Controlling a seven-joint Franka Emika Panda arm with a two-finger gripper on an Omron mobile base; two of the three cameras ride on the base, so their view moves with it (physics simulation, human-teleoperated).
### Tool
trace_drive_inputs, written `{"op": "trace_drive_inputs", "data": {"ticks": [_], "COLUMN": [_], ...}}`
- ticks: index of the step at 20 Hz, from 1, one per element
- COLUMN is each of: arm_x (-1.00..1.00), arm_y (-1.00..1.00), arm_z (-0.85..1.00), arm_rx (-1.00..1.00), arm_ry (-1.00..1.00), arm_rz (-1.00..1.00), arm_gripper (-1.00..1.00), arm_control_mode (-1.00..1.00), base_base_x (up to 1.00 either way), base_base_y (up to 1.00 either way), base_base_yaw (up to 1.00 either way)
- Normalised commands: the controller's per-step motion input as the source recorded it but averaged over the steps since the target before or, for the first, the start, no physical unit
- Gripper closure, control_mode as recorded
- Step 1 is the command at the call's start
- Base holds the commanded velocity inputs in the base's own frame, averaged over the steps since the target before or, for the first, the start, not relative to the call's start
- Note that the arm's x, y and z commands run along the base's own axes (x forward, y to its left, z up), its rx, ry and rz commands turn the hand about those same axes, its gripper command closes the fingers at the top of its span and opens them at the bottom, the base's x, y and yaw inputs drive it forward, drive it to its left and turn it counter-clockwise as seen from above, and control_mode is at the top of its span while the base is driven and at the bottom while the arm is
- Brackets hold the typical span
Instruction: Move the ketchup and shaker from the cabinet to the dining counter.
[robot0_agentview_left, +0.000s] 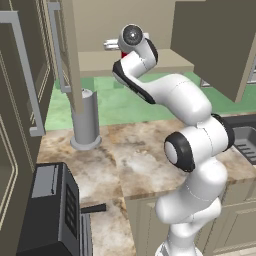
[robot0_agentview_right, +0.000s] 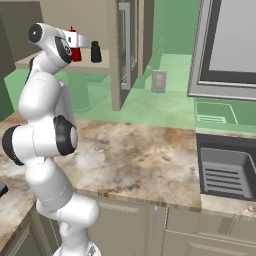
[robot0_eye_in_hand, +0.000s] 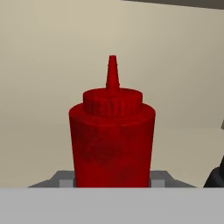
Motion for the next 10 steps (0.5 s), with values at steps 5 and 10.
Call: {"op": "trace_drive_inputs", "data": {"ticks": [5, 10], "arm_x": [0.0, 0.0], "arm_y": [0.0, 0.0], "arm_z": [0.0, 0.0], "arm_rx": [0.0, 0.0], "arm_ry": [0.0, 0.0], "arm_rz": [0.0, 0.0], "arm_gripper": [1.0, 1.0], "arm_control_mode": [-1.0, -1.0], "base_base_x": [0.0, 0.0], "base_base_y": [0.0, 0.0], "base_base_yaw": [0.0, 0.0]}}
